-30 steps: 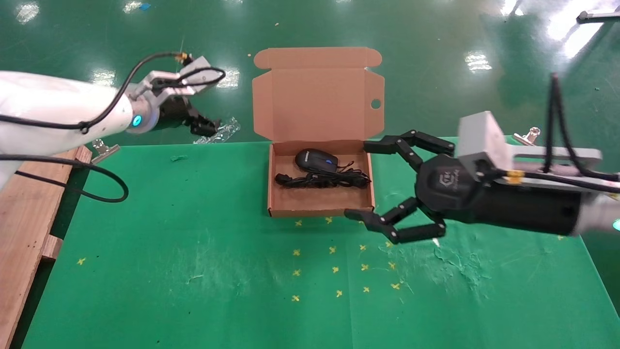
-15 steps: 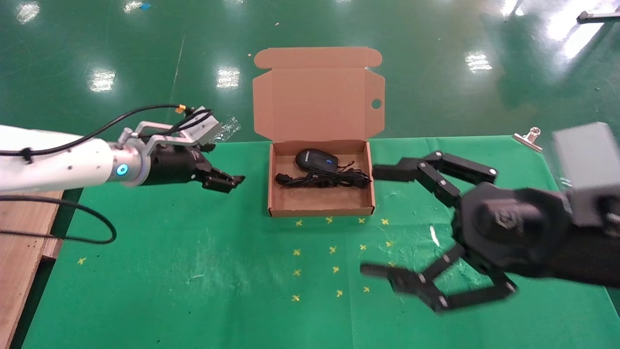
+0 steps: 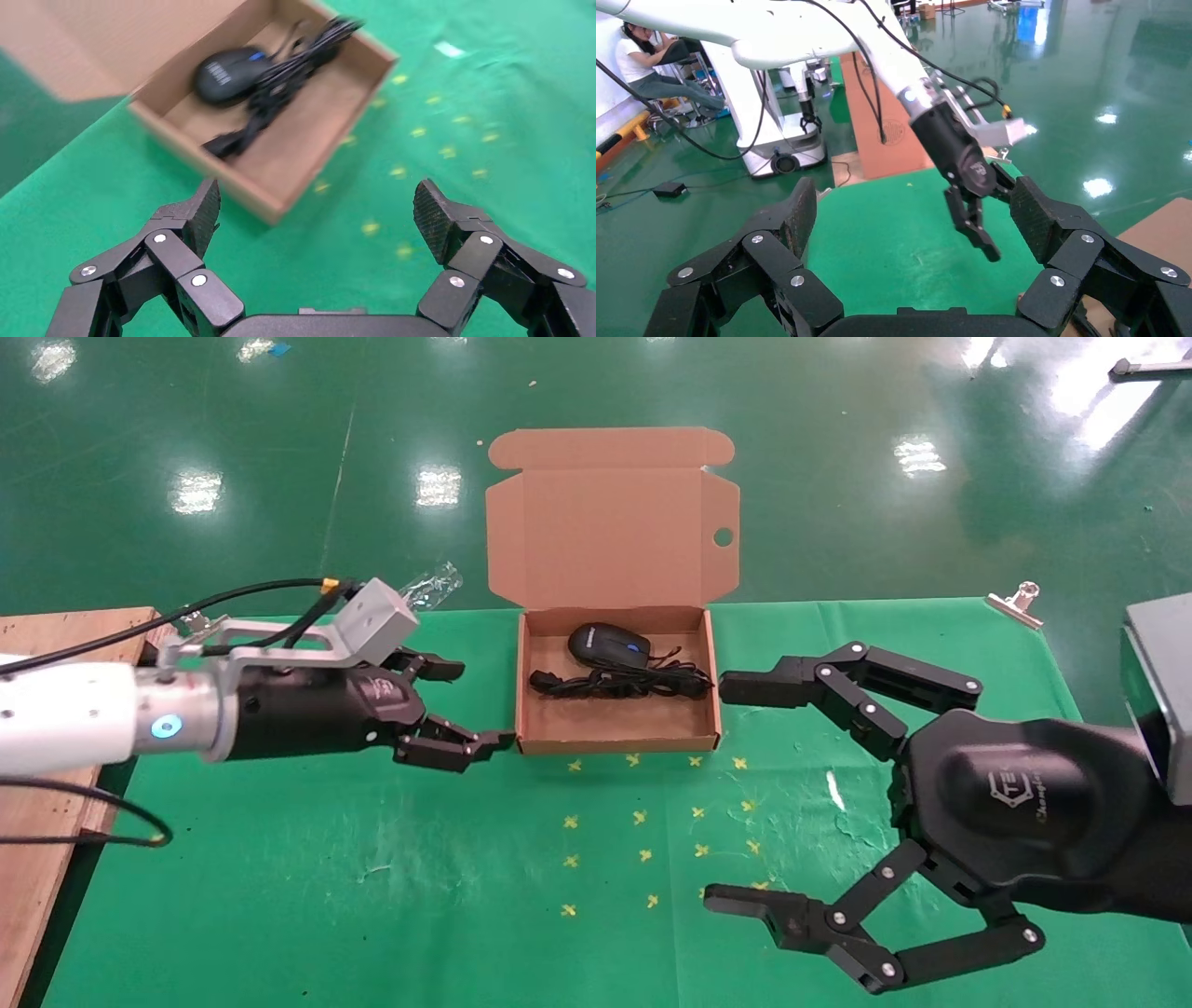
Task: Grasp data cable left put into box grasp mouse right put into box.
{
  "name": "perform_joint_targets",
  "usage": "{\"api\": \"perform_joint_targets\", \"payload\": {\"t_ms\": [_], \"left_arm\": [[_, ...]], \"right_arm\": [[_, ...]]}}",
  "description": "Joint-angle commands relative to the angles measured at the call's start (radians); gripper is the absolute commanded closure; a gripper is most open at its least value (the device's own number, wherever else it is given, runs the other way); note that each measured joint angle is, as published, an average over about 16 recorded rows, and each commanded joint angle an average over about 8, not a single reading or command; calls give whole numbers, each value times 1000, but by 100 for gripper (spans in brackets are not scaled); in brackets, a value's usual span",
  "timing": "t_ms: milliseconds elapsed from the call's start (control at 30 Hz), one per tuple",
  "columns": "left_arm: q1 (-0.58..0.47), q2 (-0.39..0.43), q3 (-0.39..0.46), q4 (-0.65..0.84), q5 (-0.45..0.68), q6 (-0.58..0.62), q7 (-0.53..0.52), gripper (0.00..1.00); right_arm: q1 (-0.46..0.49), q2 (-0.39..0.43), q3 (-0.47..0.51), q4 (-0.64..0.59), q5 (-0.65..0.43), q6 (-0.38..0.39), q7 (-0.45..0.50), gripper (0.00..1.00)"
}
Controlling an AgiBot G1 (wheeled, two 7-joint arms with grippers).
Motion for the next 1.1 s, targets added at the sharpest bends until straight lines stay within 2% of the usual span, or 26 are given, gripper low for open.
{"api": "perform_joint_targets", "payload": {"t_ms": [33, 767, 933, 1100], "left_arm": [[21, -17, -28, -17, -50, 28, 28, 0], [250, -206, -330, -201, -596, 332, 330, 0], [290, -238, -383, -234, -693, 385, 380, 0], [305, -251, -403, -246, -731, 406, 393, 0]], "right_arm": [[0, 0, 0, 0, 0, 0, 0, 0], [0, 1, -2, 0, 1, 1, -1, 0], [0, 1, -2, 0, 2, 0, -1, 0], [0, 2, -2, 0, 3, 0, -1, 0]]}}
